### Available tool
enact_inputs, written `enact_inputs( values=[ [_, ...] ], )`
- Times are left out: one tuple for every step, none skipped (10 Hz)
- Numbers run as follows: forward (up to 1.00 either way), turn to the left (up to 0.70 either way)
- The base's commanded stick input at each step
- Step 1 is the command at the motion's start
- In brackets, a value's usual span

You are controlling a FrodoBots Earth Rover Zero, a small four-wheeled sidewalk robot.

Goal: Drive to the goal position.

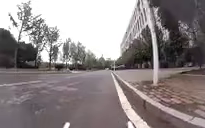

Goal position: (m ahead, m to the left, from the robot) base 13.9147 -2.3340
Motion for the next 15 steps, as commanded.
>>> enact_inputs(
  values=[
    [0.60, 0.00],
    [0.60, 0.00],
    [0.60, 0.00],
    [0.60, 0.00],
    [0.60, 0.00],
    [0.60, 0.00],
    [0.60, 0.00],
    [0.60, 0.00],
    [0.60, 0.00],
    [0.60, 0.00],
    [0.60, 0.00],
    [0.60, -0.07],
    [0.60, -0.13],
    [0.60, -0.13],
    [0.60, -0.13]
  ],
)
